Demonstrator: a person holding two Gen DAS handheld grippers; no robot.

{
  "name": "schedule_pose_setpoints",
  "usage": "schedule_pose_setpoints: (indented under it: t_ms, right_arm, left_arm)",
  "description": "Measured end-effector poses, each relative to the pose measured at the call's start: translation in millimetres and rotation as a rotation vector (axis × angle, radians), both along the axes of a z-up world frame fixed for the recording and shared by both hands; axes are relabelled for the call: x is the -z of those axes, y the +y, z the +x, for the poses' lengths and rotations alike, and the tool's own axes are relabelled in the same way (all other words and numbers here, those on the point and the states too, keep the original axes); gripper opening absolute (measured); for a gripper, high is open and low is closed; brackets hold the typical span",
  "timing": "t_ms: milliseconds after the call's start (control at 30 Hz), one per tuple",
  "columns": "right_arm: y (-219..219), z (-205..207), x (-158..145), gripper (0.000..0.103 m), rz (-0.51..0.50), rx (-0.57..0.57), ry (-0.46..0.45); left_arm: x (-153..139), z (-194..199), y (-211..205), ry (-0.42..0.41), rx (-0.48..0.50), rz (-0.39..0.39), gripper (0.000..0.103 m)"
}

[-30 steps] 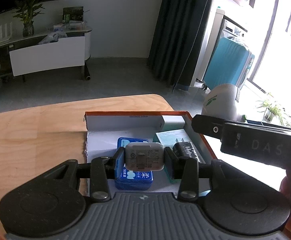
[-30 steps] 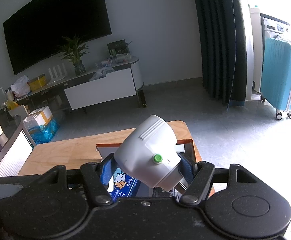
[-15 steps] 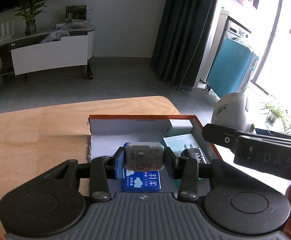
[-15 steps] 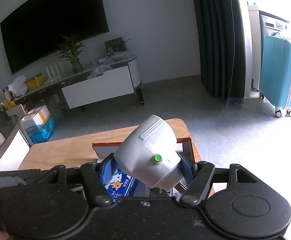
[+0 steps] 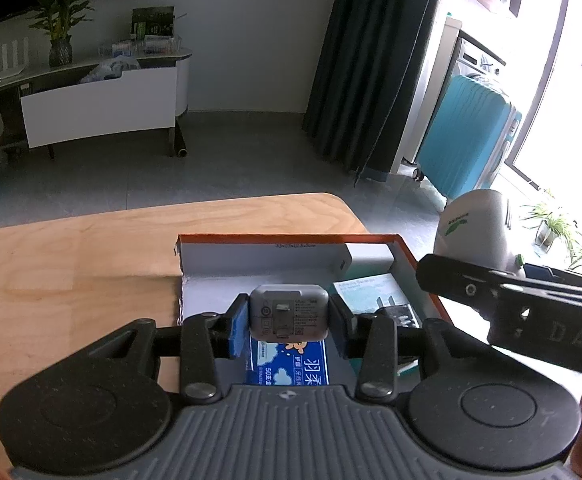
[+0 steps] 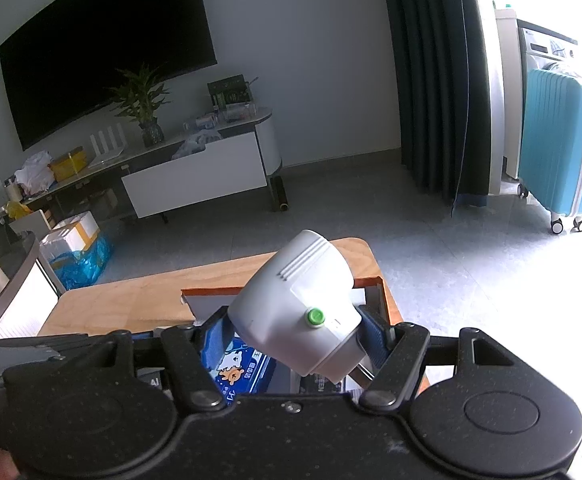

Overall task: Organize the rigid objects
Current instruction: 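Lower the white charger cube into the tray and open the left tool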

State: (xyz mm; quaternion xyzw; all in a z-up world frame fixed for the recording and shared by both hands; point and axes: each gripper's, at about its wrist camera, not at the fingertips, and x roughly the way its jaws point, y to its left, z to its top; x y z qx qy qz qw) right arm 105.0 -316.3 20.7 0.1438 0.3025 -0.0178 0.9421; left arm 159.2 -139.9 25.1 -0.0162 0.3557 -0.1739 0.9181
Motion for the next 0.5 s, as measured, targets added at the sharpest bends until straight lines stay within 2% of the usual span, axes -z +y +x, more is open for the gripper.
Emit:
schedule_pose_setpoints:
  t_ms: [500]
  right_arm:
    - [1.0,-3.5,-1.0,0.08,0.006,-0.018,0.009]
  left_arm:
    - [0.4,11.0,1.9,0.007,-0.006,-0.012,0.042]
